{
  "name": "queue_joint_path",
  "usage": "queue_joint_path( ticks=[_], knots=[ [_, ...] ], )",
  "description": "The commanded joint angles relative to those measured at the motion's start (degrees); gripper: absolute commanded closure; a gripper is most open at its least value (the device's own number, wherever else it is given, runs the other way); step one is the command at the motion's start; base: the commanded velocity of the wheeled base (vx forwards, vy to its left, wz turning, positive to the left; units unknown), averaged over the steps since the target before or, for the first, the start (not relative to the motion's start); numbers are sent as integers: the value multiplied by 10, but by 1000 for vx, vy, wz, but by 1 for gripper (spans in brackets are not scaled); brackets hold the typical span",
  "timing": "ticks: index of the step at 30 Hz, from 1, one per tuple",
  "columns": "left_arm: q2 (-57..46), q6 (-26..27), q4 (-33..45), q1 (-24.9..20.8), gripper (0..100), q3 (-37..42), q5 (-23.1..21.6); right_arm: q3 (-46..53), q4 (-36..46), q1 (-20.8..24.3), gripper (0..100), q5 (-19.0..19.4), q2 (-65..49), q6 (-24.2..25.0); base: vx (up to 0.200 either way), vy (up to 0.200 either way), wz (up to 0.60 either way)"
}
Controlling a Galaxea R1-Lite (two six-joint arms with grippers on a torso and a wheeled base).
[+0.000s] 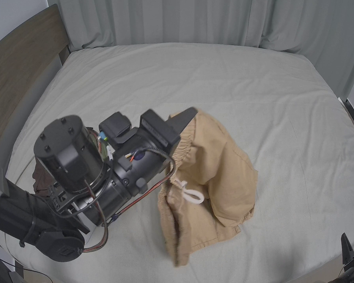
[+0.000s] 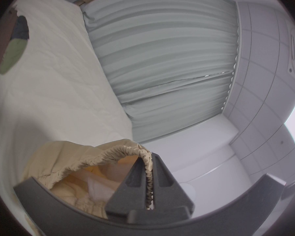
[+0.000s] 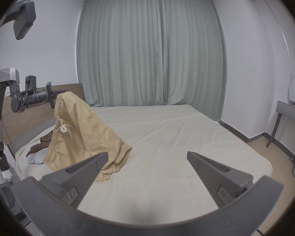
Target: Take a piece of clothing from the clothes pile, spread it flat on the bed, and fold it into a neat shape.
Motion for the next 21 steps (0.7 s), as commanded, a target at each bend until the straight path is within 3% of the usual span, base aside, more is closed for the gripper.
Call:
queue_joint_path(
  ticks=[1, 6, 13, 21],
  knots=[
    [28, 46, -41, 54, 100, 94, -15, 10, 0, 0, 0, 0, -9, -1, 0, 0, 0],
    [76, 85, -137, 87, 100, 155, -27, 10, 0, 0, 0, 0, -9, 0, 0, 0, 0],
    [75, 155, -134, 106, 100, 190, -68, 10, 0, 0, 0, 0, -9, -1, 0, 0, 0],
    [75, 273, -134, 157, 100, 195, -130, 10, 0, 0, 0, 0, -9, -1, 0, 0, 0]
  ],
)
